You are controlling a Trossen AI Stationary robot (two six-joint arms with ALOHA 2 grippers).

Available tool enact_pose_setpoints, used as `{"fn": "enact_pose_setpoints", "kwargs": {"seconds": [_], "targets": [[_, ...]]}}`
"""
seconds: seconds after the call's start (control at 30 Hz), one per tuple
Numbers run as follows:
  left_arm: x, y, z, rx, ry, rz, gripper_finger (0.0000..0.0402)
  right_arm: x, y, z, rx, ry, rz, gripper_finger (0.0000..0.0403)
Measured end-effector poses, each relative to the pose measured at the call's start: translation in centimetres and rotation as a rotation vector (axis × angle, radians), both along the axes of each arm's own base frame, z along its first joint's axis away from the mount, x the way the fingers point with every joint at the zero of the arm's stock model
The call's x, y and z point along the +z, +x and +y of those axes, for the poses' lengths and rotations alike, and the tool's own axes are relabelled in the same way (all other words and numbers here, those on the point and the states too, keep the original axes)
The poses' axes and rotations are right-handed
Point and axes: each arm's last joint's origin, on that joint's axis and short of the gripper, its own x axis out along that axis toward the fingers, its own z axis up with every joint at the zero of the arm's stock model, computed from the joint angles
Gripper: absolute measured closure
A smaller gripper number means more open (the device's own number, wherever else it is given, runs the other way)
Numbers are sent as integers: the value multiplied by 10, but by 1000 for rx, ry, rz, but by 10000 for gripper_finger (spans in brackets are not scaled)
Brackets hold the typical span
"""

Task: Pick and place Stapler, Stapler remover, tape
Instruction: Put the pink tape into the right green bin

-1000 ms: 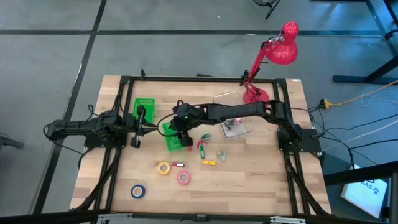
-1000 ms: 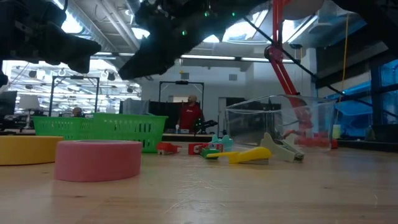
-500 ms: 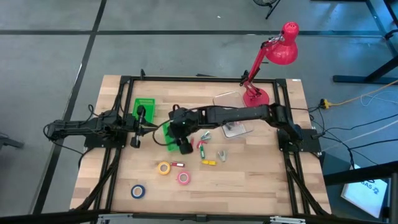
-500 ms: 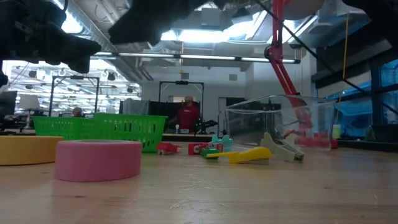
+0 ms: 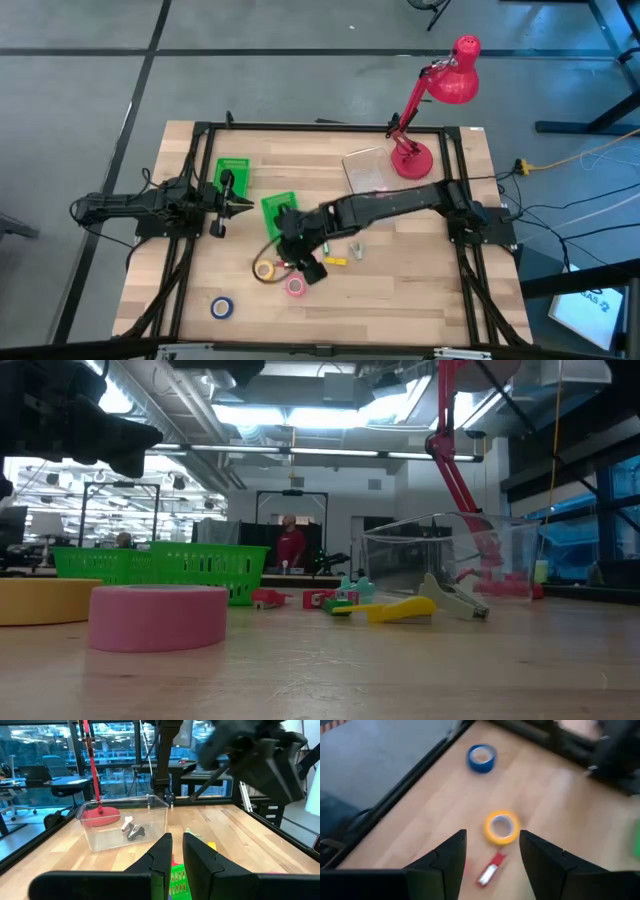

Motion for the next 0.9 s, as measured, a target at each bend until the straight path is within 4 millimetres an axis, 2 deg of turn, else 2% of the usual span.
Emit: {"fn": "enact_pose_setpoints", "kwargs": {"seconds": [0.4, 0.57, 0.7, 0.9], "targets": [[0, 0, 0, 0, 0, 0, 359, -4, -33, 70, 163, -29, 76, 217], [0, 0, 0, 0, 0, 0, 359, -10, -44, 88, 238, -82, 90, 217], [0, 0, 0, 0, 0, 0, 359, -29, -45, 91, 204, -145, 91, 217], [0, 0, 0, 0, 0, 0, 359, -73, -47, 89, 226, -191, 75, 217]]}}
